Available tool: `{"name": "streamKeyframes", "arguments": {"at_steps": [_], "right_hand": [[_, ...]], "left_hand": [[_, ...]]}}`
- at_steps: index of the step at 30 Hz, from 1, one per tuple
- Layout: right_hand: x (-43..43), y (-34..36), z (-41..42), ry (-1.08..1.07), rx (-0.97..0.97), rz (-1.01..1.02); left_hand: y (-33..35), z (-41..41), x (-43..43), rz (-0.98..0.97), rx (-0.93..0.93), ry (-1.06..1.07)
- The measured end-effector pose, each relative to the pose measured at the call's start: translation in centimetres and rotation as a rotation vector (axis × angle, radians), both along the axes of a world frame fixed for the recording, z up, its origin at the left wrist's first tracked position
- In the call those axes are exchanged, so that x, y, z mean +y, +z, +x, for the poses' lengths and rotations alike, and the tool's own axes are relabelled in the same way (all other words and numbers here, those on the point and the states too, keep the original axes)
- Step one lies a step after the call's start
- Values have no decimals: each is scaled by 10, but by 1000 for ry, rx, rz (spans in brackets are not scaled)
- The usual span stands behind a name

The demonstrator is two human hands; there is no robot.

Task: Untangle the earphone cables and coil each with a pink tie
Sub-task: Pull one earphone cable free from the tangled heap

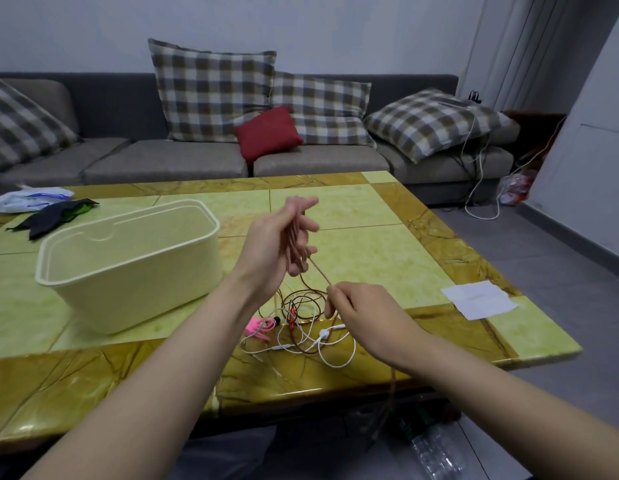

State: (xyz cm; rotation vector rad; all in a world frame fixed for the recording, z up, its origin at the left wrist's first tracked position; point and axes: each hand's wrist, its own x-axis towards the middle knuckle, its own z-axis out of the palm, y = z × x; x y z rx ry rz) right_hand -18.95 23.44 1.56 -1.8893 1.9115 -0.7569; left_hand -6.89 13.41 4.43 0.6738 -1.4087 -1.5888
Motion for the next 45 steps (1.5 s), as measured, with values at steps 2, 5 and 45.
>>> {"name": "streamKeyframes", "arguments": {"at_steps": [2,5,45], "right_hand": [[2,0,-1,31,96,-19],[6,2,-3,87,207,-37],[-6,-13,-4,90,202,-88]], "left_hand": [[-3,2,2,-166,-201,23],[-6,4,3,-315,-415,15],[-1,-2,8,237,185,-232]]}}
